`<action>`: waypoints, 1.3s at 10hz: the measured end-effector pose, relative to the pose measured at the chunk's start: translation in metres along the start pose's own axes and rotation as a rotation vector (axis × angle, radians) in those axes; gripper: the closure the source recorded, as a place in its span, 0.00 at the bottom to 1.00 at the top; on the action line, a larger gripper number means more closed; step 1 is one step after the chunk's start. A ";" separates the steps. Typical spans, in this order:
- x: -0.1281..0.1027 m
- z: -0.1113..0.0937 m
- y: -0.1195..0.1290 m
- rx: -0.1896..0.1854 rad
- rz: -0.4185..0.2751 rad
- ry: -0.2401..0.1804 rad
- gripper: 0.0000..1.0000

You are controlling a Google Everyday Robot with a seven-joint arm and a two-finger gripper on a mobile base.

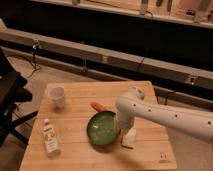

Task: Drag the ceramic bowl in a circle

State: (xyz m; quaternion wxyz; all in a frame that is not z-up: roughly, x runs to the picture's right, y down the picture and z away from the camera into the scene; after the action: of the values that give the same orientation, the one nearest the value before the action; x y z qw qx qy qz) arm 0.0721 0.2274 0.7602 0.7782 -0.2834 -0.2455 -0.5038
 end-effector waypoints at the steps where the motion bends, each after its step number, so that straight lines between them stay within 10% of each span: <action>1: 0.008 0.000 -0.009 -0.003 -0.001 0.002 0.92; 13: -0.019 0.014 -0.040 -0.014 0.019 -0.001 0.92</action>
State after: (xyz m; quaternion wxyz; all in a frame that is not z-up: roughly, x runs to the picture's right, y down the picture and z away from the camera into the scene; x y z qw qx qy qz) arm 0.0271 0.2362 0.7648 0.7807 -0.2913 -0.2398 -0.4981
